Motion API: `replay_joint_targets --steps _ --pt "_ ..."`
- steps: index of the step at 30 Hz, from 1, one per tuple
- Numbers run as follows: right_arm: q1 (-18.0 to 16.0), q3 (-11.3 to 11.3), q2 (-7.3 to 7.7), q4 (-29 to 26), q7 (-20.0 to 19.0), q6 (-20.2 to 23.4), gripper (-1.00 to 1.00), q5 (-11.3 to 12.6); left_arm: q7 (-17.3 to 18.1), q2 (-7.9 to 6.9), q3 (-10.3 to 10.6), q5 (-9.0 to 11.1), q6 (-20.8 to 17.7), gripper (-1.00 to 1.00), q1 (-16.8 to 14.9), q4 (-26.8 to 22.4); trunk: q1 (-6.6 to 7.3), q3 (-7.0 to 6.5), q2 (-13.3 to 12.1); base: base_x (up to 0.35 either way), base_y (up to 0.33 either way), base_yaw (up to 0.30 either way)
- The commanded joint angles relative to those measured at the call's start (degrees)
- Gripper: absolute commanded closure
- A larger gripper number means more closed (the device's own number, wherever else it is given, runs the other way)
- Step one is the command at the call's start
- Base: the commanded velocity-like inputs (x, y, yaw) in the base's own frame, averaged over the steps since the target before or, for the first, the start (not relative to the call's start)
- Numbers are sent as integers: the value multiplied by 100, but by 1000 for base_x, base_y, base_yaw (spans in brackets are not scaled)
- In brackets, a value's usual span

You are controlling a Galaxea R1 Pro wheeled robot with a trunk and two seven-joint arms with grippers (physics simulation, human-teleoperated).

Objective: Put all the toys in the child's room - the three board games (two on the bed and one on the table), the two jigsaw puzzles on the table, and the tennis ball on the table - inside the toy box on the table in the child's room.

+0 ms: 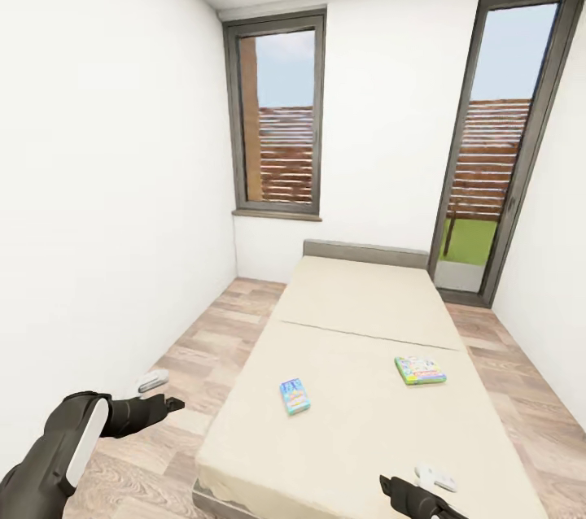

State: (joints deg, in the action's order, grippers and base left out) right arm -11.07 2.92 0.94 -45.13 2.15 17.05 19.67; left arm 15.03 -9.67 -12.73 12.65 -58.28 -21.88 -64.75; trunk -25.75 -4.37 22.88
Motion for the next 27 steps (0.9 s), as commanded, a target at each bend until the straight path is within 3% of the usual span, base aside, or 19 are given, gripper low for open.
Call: replay_joint_targets --steps 1,10,27 --pt "-1 -2 -1 -7 23 26 -100 59 27 0 -10 -8 -26 -100 -1 -3 -4 -1 4 132 106 -261" --pt "-2 -3 0 -5 23 26 -100 54 27 0 -9 -8 -26 -100 -1 9 -4 -27 4 87 123 -220" --pt "-1 -5 -41 -9 62 26 -100 14 27 0 -6 -8 -26 -100 -1 15 -4 -30 4 4 51 -13"
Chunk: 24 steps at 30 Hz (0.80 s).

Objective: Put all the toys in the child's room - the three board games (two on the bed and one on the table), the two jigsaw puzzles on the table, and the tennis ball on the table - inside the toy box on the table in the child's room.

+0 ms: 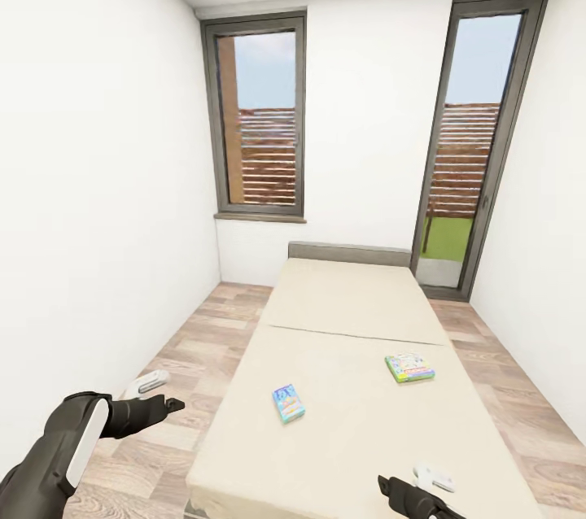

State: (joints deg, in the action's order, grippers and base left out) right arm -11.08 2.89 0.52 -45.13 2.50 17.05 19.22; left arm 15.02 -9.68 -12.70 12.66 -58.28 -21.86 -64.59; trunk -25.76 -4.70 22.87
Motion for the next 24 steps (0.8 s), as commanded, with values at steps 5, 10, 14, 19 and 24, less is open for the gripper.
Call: replay_joint_targets --steps 5,10,14,19,24 --pt "0 0 1 -6 28 26 -100 73 28 1 -6 -10 -26 -100 -2 3 -2 3 5 0 0 0" --pt "-3 -6 1 -5 24 26 -100 81 28 1 -9 -14 -26 -100 -2 14 -2 3 5 0 40 0" --pt "-4 -9 1 -5 23 26 -100 83 28 1 -7 -16 -26 -100 -2 21 -2 3 5 0 187 0" --pt "-2 -15 1 -6 22 21 -100 85 28 1 -11 -18 -26 -100 -2 25 -2 0 5 73 243 -9" --pt "-2 -17 37 -5 -4 -146 -100 108 28 1 -5 -18 -26 -100 -2 25 -2 -25 5 136 80 -151"
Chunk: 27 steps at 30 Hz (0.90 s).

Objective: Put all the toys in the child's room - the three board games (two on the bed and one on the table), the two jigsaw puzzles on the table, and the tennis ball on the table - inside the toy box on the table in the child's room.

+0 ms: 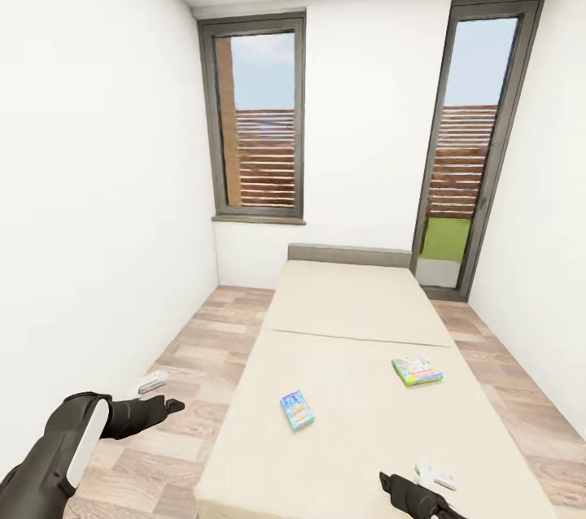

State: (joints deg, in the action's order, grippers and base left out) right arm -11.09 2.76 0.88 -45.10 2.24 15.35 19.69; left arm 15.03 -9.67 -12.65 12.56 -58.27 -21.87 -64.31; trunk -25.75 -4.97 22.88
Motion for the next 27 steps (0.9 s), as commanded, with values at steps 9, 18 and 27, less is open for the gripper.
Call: replay_joint_targets --steps 9,18,27 --pt "1 -4 17 -8 19 -67 -100 69 27 0 -11 -8 -23 -100 0 -2 -4 -58 4 46 8 -204" --pt "0 -4 10 -8 22 -67 -100 68 27 0 -12 -8 -19 -100 7 -2 -4 -119 4 153 36 -209" --pt "-2 -4 -6 -8 21 -87 -100 58 27 0 -9 -8 -18 -100 7 -2 -4 -178 4 264 186 -198"
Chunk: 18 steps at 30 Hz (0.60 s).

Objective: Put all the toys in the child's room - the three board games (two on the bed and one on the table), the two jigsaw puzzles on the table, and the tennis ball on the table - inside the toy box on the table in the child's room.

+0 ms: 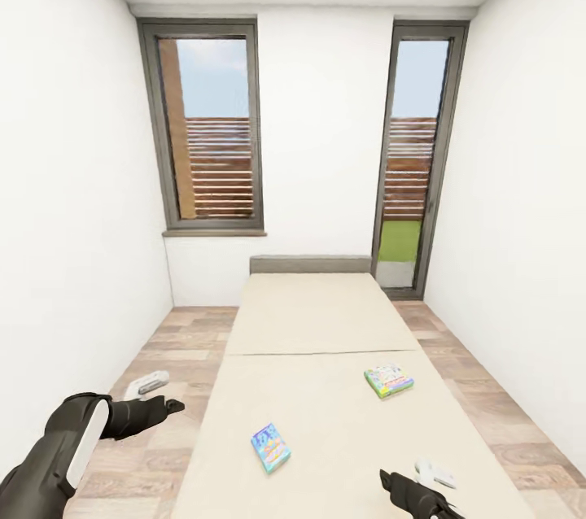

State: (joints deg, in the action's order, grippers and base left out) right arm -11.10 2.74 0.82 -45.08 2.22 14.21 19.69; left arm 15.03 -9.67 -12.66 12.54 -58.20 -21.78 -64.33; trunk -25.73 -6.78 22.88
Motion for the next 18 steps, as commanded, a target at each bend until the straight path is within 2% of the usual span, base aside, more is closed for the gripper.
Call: replay_joint_targets --steps 1,7,18 --pt "0 -2 -2 -10 24 26 -100 55 26 0 -9 -6 -25 -100 -1 -1 -5 -1 4 274 218 -105" --pt "3 -3 -22 -17 36 21 -100 57 26 -1 -11 -6 -24 -100 -1 -1 -5 3 4 213 166 -36" --pt "2 15 -29 -11 56 88 -100 59 25 0 -9 -6 -26 -100 -1 -1 -5 95 4 24 17 -3"
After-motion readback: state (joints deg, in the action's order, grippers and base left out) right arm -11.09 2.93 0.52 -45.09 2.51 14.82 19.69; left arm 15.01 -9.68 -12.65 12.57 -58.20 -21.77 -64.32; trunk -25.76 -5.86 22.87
